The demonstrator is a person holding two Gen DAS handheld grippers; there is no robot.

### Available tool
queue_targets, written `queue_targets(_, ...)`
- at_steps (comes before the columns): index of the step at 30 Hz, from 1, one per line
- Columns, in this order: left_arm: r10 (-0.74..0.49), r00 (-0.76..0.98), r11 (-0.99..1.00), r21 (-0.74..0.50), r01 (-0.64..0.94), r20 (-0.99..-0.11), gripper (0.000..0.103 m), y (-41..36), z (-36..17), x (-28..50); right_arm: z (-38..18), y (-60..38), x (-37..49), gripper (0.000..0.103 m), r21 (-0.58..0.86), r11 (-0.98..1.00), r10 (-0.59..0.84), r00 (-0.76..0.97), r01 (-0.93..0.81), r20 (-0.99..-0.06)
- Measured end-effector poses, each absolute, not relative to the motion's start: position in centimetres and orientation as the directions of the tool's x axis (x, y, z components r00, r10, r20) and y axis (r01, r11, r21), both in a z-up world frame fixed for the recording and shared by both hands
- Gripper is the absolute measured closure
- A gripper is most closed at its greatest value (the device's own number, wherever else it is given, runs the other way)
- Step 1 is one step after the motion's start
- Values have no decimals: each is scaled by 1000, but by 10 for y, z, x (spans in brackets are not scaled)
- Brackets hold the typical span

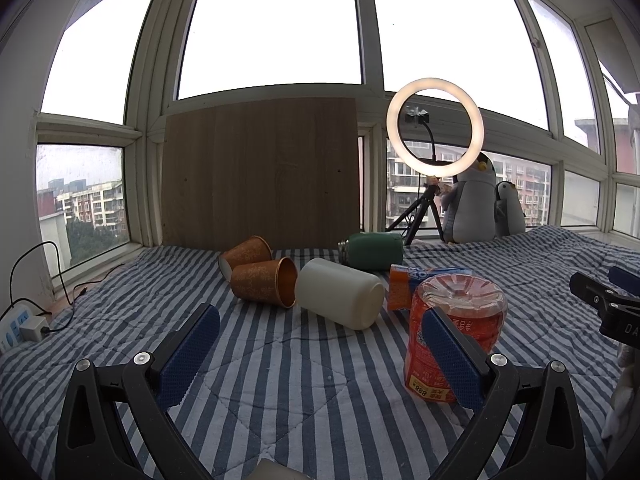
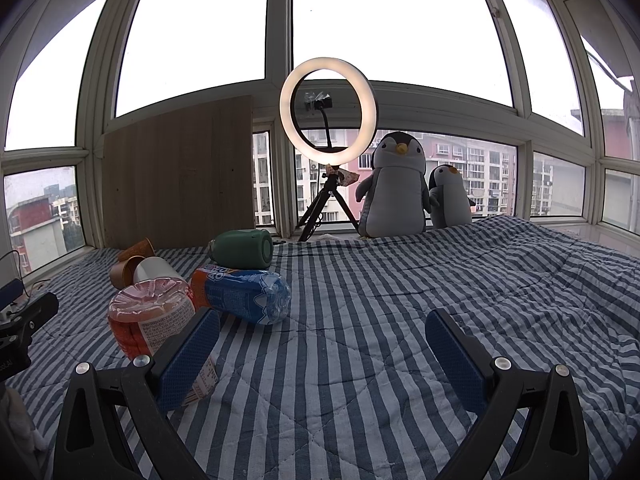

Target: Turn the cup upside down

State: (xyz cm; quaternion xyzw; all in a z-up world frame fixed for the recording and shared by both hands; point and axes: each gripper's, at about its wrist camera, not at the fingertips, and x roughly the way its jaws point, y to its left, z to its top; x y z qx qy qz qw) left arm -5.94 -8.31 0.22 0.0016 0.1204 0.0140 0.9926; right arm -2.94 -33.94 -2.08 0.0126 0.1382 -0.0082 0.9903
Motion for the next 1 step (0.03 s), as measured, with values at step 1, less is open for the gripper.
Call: queue_targets(1,28,971,1000,5,-28,-239,1,-83,3,-60,-21,-340,-30,1,23,1000,-13,962,20,-273)
